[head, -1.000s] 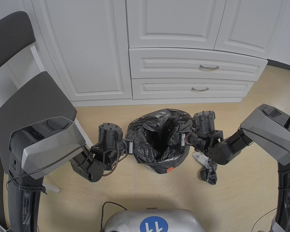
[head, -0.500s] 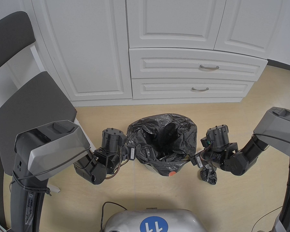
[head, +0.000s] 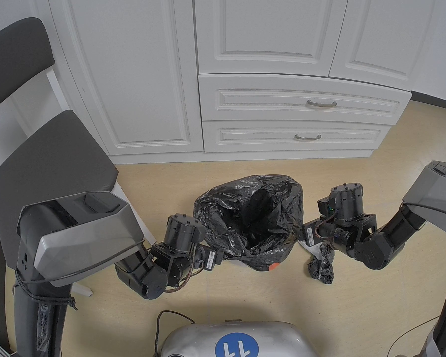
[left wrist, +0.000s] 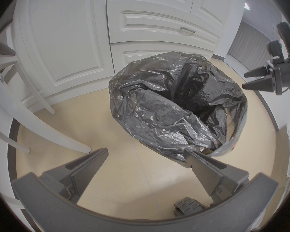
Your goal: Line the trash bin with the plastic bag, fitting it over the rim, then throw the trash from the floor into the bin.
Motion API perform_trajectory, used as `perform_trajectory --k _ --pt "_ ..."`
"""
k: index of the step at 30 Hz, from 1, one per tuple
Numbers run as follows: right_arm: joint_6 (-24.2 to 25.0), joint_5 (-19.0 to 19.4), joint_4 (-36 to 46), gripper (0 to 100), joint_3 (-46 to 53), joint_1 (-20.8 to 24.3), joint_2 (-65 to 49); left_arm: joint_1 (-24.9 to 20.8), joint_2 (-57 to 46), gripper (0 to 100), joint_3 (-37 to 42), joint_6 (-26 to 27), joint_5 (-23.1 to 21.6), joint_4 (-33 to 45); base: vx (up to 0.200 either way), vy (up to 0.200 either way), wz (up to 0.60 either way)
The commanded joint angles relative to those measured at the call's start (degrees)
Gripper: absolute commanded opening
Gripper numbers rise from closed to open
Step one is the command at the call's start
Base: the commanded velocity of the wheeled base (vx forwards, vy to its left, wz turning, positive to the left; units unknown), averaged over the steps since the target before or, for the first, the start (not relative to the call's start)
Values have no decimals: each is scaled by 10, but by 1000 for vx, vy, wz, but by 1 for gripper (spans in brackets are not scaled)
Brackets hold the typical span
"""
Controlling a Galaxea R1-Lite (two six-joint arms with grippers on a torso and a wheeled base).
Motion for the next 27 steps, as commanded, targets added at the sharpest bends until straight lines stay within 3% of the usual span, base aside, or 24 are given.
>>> perform_trajectory --k 1,6,10,15,24,27 --pt "13 -1 -1 100 -17 10 7 -16 -20 100 25 4 -10 3 0 0 0" --pt "21 -3 -1 100 -34 10 13 -28 -25 100 46 6 -45 8 0 0 0" --pt "57 -9 2 100 -72 17 57 -34 -26 100 45 5 -46 8 0 0 0" --pt "49 -10 9 100 -79 -1 92 -29 -42 100 46 4 -46 3 0 0 0" --pt "-48 -2 23 100 -40 -61 86 -5 -55 100 36 4 -44 2 0 0 0" --pt "-51 -2 22 100 -47 -66 111 13 -54 100 24 5 -40 1 0 0 0"
